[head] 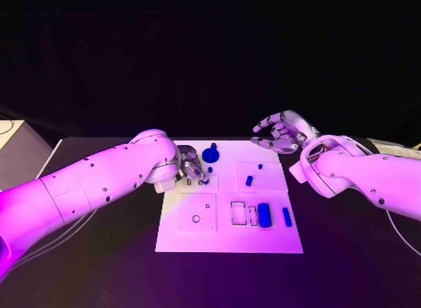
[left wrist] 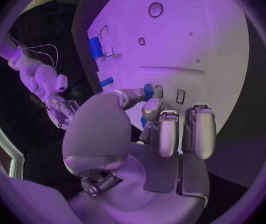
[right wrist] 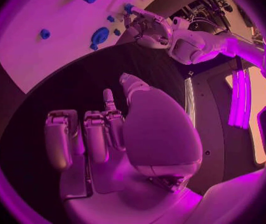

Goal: Assemble the parts on the task board

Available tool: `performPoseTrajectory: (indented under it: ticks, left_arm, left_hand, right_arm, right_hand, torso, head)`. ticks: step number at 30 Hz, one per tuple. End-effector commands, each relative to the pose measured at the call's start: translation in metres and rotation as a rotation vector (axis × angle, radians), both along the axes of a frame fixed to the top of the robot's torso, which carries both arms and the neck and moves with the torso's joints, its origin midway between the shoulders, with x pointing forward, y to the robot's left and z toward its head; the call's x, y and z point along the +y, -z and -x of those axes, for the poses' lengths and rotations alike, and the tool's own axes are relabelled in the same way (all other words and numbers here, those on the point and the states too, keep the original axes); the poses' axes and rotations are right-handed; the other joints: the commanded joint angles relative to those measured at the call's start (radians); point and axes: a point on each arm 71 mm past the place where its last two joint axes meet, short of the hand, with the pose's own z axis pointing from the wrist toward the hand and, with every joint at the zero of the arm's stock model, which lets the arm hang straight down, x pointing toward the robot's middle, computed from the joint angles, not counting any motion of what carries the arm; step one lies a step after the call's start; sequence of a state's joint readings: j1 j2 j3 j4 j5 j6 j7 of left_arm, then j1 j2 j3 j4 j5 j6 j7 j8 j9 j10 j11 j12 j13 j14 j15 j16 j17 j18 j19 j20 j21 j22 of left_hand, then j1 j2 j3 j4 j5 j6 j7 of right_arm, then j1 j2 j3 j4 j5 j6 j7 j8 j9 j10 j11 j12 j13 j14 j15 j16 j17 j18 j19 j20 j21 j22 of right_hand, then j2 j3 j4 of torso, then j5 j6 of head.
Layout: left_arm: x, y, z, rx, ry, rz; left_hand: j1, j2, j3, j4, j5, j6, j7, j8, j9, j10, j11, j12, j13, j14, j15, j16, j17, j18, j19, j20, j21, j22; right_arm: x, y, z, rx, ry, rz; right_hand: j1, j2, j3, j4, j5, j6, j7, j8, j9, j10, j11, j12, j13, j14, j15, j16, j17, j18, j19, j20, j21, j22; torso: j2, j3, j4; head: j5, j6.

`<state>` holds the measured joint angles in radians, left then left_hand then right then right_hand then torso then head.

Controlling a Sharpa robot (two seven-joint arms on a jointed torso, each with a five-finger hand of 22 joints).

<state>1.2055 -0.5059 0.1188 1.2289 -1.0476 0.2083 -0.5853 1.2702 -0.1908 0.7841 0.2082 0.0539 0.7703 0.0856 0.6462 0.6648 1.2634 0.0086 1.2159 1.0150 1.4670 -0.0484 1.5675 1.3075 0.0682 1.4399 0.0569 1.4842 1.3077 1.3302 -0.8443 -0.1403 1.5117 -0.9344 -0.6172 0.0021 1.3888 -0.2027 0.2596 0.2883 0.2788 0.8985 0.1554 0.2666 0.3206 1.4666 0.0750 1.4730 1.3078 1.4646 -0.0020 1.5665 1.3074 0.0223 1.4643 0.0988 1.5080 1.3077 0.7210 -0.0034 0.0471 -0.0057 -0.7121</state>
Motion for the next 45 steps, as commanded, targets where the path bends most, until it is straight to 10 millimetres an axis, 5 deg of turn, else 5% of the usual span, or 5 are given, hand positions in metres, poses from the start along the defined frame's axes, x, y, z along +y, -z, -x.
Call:
performPoseTrajectory:
  ticks: [1,6,8,21,45]
  left_arm:
    - [-0.001,-0.003,0.002,0.007,-0.031,0.094]
    - [0.005,-0.005,0.003,0.001,-0.063,0.122]
    - [0.007,-0.005,0.003,-0.002,-0.073,0.128]
    - [0.014,-0.008,0.006,-0.028,-0.099,0.111]
    - [0.014,0.008,0.011,-0.097,-0.062,-0.037]
  left_hand:
    - [-0.02,-0.01,0.112,-0.089,0.013,-0.002,-0.007,0.108,0.174,0.005,-0.004,-0.006,-0.004,0.104,-0.006,0.003,0.263,-0.018,0.002,-0.009,-0.001,0.024]
    - [-0.064,-0.026,0.155,-0.109,0.11,-0.01,-0.009,0.14,0.233,0.009,-0.009,-0.008,-0.007,0.104,-0.009,0.003,0.263,-0.018,0.003,-0.011,-0.001,0.027]
    - [-0.089,-0.038,0.161,-0.119,0.188,-0.006,-0.013,0.154,0.258,0.012,-0.012,-0.01,-0.011,0.104,-0.013,0.003,0.263,-0.018,0.005,-0.014,0.0,0.029]
    - [-0.163,-0.055,0.184,-0.159,0.374,0.034,-0.034,0.182,0.321,0.052,-0.032,0.014,0.019,0.104,-0.031,0.003,0.263,-0.019,0.008,-0.031,0.001,0.033]
    - [-0.19,-0.062,0.177,-0.174,0.446,0.069,-0.049,0.185,0.339,0.072,-0.045,0.022,0.027,0.104,-0.042,0.003,0.263,-0.021,0.015,-0.039,0.003,0.043]
  right_arm:
    - [0.002,0.002,0.0,0.015,-0.02,0.02]
    - [0.001,0.004,0.0,0.025,-0.022,0.024]
    - [0.0,0.004,0.0,0.027,-0.022,0.026]
    - [-0.002,0.006,0.0,0.036,-0.019,0.032]
    - [-0.003,0.005,0.0,0.024,-0.017,0.035]
  right_hand:
    - [-0.011,0.003,0.004,0.0,0.004,0.002,0.0,0.005,0.001,0.008,-0.002,0.0,0.18,0.106,0.0,0.004,0.263,-0.004,0.078,0.0,-0.003,0.207]
    - [-0.014,0.003,0.004,0.0,0.005,0.003,0.0,0.005,0.002,0.008,-0.002,0.0,0.18,0.106,0.0,0.004,0.263,-0.004,0.078,0.0,-0.004,0.206]
    - [-0.014,0.003,0.004,0.0,0.005,0.003,0.0,0.005,0.002,0.008,-0.002,0.0,0.18,0.106,0.0,0.004,0.263,-0.004,0.078,0.0,-0.004,0.206]
    - [-0.017,0.003,0.003,0.001,0.006,0.003,0.0,0.005,0.002,0.008,-0.002,0.0,0.18,0.106,0.0,0.004,0.263,-0.003,0.077,0.0,-0.006,0.205]
    - [-0.02,0.002,0.003,0.0,0.007,0.002,0.0,0.005,0.002,0.007,-0.002,-0.001,0.179,0.106,0.0,0.004,0.263,-0.002,0.076,0.0,-0.008,0.202]
  torso:
    - [0.0,0.0002,0.0003]
    - [0.0,0.0008,0.0014]
    - [0.0,0.0007,0.0017]
    - [0.001,0.001,0.0011]
    - [0.001,0.0012,0.0001]
  head:
    - [0.003,0.002]
    - [0.0,0.001]
    - [0.0,0.0]
    - [0.003,-0.008]
    - [0.009,-0.023]
